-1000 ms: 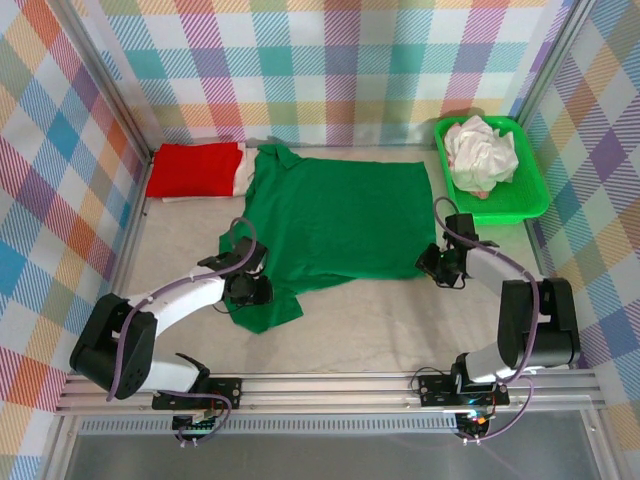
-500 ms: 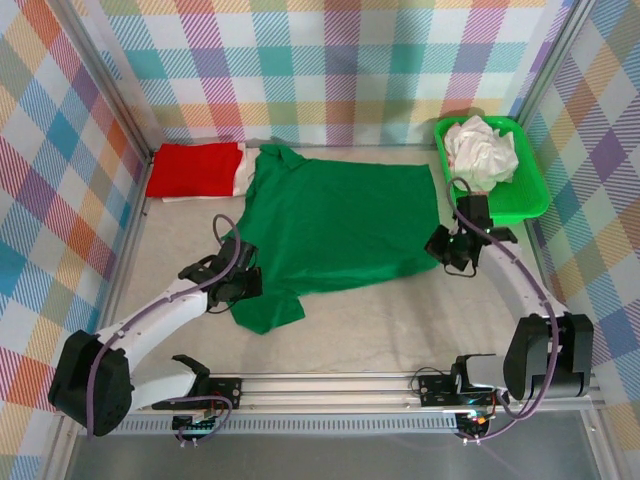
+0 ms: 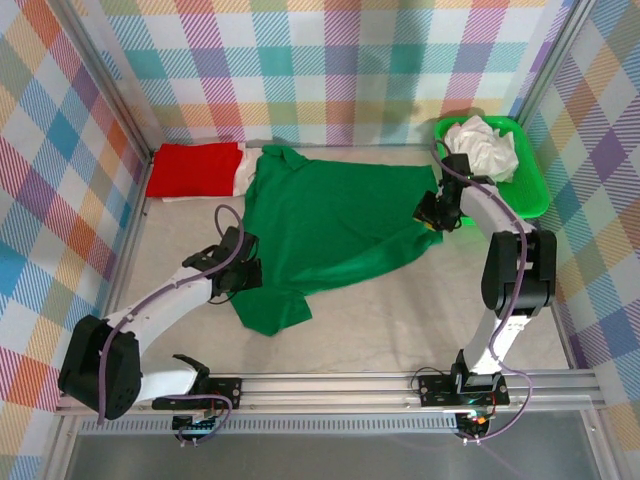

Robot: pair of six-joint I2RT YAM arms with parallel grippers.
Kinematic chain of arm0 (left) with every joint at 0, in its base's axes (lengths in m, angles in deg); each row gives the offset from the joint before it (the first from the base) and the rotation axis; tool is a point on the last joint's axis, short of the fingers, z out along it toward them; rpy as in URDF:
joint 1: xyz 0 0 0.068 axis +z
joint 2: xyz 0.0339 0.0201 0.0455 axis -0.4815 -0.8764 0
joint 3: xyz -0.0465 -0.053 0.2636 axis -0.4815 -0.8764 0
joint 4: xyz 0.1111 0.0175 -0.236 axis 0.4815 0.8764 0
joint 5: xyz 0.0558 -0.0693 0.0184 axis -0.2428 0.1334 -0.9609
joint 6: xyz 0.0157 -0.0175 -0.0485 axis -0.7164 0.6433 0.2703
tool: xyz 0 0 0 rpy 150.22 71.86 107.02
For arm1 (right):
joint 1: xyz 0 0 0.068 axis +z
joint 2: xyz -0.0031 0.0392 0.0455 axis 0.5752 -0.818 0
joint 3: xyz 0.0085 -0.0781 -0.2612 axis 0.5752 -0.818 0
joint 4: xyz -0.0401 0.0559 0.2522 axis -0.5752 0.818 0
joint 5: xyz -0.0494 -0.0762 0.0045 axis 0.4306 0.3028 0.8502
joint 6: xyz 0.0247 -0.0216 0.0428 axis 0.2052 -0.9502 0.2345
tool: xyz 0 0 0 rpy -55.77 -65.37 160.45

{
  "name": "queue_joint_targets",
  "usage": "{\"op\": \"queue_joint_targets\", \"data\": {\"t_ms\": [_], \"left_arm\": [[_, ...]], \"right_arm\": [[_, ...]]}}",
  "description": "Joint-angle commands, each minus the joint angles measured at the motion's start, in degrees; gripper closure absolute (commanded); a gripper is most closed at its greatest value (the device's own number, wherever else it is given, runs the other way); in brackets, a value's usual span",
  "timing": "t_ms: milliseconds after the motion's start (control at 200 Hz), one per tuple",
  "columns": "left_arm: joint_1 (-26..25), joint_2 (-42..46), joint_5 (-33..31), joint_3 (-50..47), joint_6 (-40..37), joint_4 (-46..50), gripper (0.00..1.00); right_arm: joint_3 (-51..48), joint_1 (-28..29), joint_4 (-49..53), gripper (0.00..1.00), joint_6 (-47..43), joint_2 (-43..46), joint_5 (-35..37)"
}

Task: Fold and stack the t-shirts

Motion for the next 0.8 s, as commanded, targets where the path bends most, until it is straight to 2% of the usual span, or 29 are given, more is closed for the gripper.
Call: {"op": "queue_joint_targets", "data": {"t_ms": [0, 145, 255, 430, 620, 795], "left_arm": [[0.6, 3.6, 0.1, -1.0, -0.1, 2.4, 0.98], [0.6, 6.1, 2.6, -4.0, 0.8, 1.9, 0.92], [0.5, 5.0, 4.3, -4.9, 0.7, 0.9, 0.91], [0.5, 1.8, 5.0, -3.2, 0.1, 0.4, 0.90], [0.1, 2.5, 6.0, -3.7, 0.8, -0.8, 0.88], [-0.4, 3.5, 5.9, -4.3, 0.9, -0.1, 0.86]], "right_arm": [[-3.8, 0.2, 0.1, 0.58, -1.6, 6.0, 0.0], [-15.0, -0.3, -2.2, 0.56, -3.0, 12.9, 1.0], [-21.1, -3.1, -7.0, 0.57, -1.9, 14.7, -0.7], [-19.3, -3.9, -12.3, 0.59, -1.4, 7.5, -5.8], [-18.8, -3.8, -18.5, 0.63, 0.5, 1.4, -9.1], [-19.4, -3.8, -21.5, 0.84, 1.5, -1.1, -11.0]]}}
